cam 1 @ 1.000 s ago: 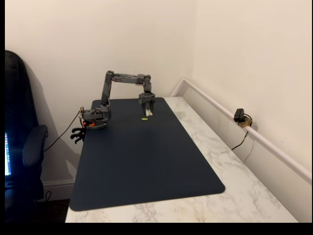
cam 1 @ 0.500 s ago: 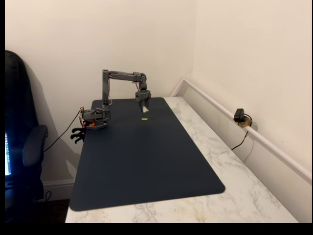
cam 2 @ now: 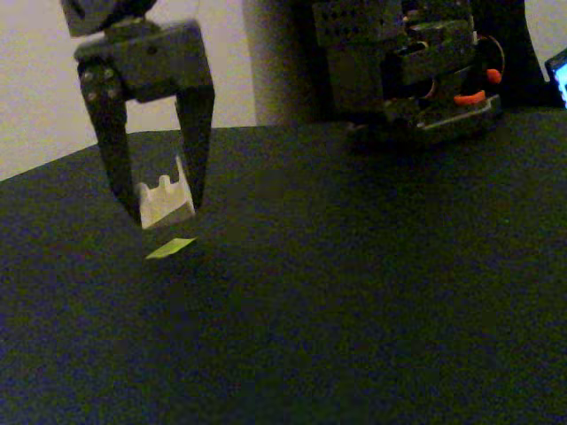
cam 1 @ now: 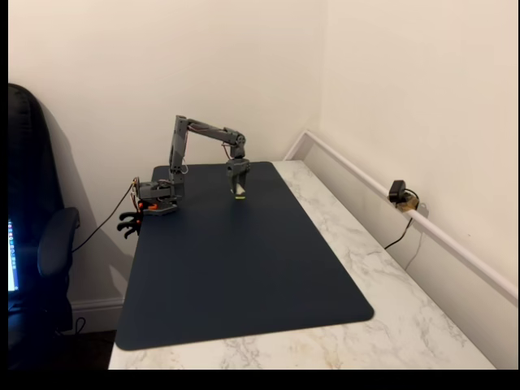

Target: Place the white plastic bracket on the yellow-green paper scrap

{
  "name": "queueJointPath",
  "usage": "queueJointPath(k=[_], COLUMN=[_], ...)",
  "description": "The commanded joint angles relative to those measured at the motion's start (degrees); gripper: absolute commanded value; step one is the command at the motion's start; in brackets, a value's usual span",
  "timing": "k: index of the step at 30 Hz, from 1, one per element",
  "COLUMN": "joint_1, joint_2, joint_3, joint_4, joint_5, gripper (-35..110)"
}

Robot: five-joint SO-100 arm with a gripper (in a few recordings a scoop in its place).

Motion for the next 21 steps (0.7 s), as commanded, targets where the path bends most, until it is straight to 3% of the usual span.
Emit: queueJointPath(k=[1, 4, 11, 16, 21], joint_1=[1.67, 1.14, -0.44, -2.55, -7.03], joint_2=[1.14, 0.35, 1.05, 7.29, 15.73], joint_3=[-0.44, -0.62, -0.79, -1.05, -3.78], joint_4=[-0.35, -0.53, 0.09, 3.60, 9.23], joint_5=[-0.44, -1.23, -3.69, -3.16, -2.02], gripper=[0, 2, 42, 45, 34])
